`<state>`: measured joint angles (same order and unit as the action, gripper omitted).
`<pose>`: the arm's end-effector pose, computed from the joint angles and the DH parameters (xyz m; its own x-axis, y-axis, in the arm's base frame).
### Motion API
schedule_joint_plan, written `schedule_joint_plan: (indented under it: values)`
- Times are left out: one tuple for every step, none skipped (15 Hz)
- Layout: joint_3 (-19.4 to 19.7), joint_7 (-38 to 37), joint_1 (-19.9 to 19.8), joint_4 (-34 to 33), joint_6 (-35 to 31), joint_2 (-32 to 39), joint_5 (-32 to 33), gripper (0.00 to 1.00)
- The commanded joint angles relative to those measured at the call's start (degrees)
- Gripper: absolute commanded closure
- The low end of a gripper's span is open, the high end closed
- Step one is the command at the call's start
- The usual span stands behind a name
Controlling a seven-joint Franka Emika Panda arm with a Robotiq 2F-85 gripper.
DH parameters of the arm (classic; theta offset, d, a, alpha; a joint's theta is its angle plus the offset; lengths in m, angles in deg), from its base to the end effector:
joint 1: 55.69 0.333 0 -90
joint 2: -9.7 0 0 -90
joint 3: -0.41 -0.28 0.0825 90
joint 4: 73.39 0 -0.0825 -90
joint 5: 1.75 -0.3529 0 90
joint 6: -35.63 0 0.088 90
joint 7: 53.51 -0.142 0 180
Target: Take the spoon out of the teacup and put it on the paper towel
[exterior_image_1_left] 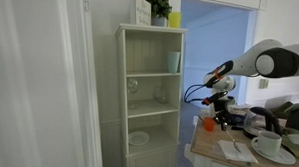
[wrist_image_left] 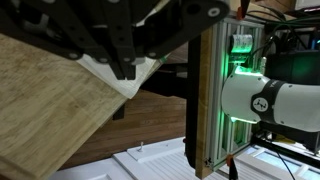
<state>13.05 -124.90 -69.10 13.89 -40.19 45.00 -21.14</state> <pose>0.5050 -0.1773 0.2397 -0.3200 -0.8681 -0.3795 -0.7806 0.0145 0.6249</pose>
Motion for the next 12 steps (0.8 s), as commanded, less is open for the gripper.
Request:
schedule_joint_plan:
  values:
    - [0.1, -1.4, -0.9, -5.8, 3.0, 4.5, -1.7, 0.99]
    - [0.0, -1.5, -0.9, -6.5, 3.2, 5.2, -1.6, 0.99]
    - [0.1, -1.8, -0.9, -7.0, 3.1, 5.7, -1.5, 0.99]
    - [0.0, -1.8, -0.9, -7.6, 3.3, 6.2, -1.5, 0.99]
    - [0.0, -1.8, -1.0, -8.1, 3.3, 6.8, -1.5, 0.99]
    - [-0.1, -1.8, -1.1, -8.7, 3.7, 7.3, -1.5, 0.99]
    - [-0.1, -1.8, -1.1, -9.1, 3.8, 7.7, -1.5, 0.99]
    - [-0.1, -1.7, -1.2, -9.6, 4.1, 8.1, -1.5, 0.99]
    - [-0.1, -1.6, -1.3, -10.1, 4.5, 8.5, -1.5, 0.99]
    - [-0.1, -1.7, -1.4, -10.5, 4.8, 8.8, -1.6, 0.99]
    - [-0.1, -1.7, -1.5, -10.9, 5.1, 9.2, -1.6, 0.97]
    - [-0.1, -1.6, -1.6, -11.3, 5.3, 9.6, -1.5, 0.93]
